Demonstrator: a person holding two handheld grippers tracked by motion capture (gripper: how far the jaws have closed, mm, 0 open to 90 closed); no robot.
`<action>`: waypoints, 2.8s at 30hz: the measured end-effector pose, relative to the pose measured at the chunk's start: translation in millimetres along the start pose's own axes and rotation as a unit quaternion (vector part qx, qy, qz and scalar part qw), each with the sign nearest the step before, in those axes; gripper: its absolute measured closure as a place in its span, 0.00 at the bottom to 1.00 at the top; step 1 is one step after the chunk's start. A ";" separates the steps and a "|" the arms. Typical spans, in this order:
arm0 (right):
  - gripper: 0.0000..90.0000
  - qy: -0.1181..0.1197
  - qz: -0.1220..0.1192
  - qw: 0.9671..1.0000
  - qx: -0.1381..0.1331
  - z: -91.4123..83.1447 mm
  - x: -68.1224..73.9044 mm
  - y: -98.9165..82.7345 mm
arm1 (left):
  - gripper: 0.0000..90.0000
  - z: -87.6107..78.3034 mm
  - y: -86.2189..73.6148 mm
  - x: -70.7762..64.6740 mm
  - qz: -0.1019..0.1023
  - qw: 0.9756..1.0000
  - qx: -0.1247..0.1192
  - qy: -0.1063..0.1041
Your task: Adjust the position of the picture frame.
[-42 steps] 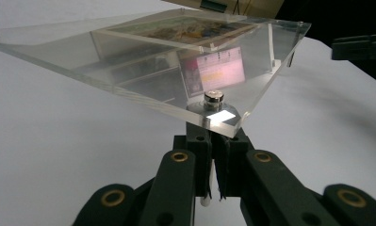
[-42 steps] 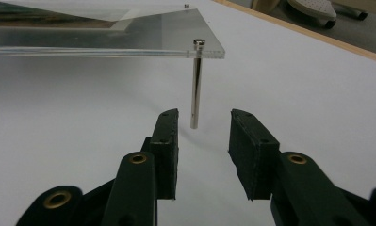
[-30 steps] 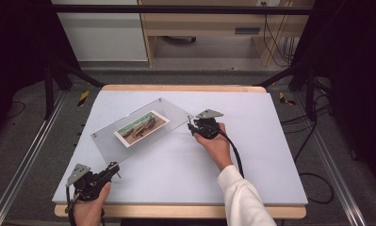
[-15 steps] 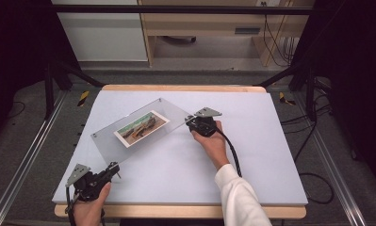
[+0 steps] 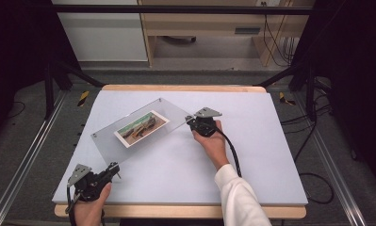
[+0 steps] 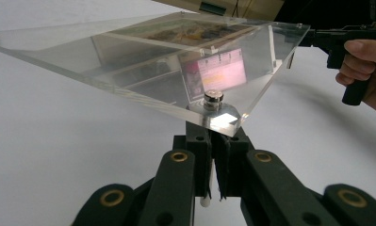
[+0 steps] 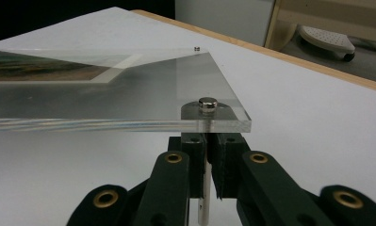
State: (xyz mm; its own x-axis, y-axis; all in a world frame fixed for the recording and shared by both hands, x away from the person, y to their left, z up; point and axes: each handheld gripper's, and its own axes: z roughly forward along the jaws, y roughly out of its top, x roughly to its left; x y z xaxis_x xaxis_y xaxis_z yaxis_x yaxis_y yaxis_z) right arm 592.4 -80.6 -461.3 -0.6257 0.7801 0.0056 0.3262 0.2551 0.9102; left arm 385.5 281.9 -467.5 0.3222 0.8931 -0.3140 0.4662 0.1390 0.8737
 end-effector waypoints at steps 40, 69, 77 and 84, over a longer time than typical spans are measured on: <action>0.95 0.018 0.002 1.000 -0.005 -5.1 12.9 17.1 | 0.93 -7.6 18.9 7.4 0.029 0.998 -0.031 0.056; 0.95 -0.046 0.051 0.997 -0.038 -104.8 -26.8 36.7 | 0.91 25.4 84.8 -40.4 0.083 0.995 -0.050 -0.002; 0.94 -0.080 0.059 0.994 -0.045 -137.1 -41.0 29.1 | 0.91 51.1 94.4 -54.4 0.091 0.994 -0.043 -0.034; 0.94 -0.103 0.066 0.991 -0.051 -151.3 -47.6 23.0 | 0.91 68.2 101.7 -62.2 0.104 0.993 -0.036 -0.052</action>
State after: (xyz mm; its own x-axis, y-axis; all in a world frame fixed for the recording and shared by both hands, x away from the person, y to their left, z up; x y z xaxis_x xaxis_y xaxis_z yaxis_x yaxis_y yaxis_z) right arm 522.5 -198.3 -378.0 -0.4204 0.9058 0.0526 0.3167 0.0921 0.9440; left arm 469.0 211.3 -384.4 0.4903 0.8574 -0.1566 0.3220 -0.0112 0.9467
